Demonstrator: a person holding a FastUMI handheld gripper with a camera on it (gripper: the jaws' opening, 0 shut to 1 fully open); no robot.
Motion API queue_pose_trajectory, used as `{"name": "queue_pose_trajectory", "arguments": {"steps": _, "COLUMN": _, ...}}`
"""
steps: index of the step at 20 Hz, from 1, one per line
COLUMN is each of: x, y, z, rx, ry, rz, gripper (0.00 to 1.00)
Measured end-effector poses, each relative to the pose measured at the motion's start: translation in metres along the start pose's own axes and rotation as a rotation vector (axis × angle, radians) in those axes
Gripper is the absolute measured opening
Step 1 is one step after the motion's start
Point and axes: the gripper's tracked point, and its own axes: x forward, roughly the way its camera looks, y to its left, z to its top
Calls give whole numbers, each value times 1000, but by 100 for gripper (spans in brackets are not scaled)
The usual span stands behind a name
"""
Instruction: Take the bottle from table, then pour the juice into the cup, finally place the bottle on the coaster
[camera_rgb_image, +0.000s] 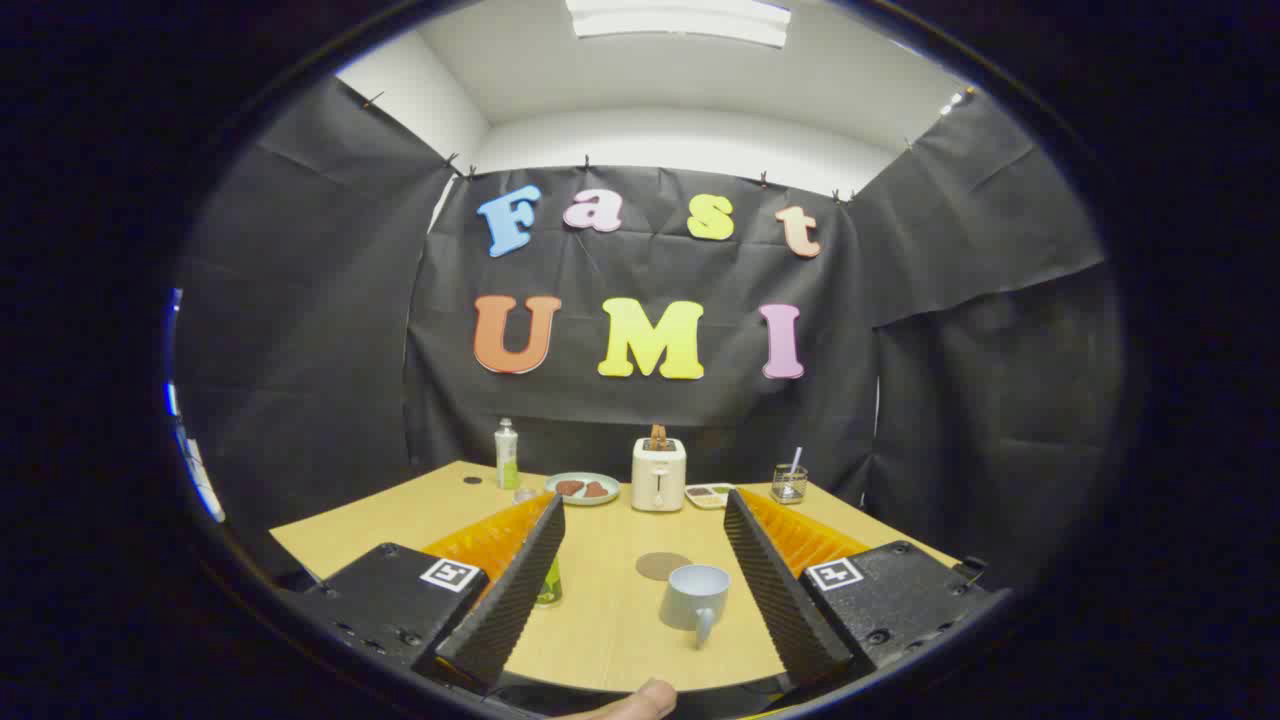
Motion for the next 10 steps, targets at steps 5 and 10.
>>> {"name": "queue_pose_trajectory", "arguments": {"steps": 5, "x": -3, "y": -9, "z": -1, "rx": 29, "ry": -14, "rz": -2, "gripper": 100}}
{"name": "queue_pose_trajectory", "arguments": {"steps": 10, "x": -4, "y": -6, "z": -5, "rx": 22, "ry": -13, "rz": 1, "gripper": 100}}
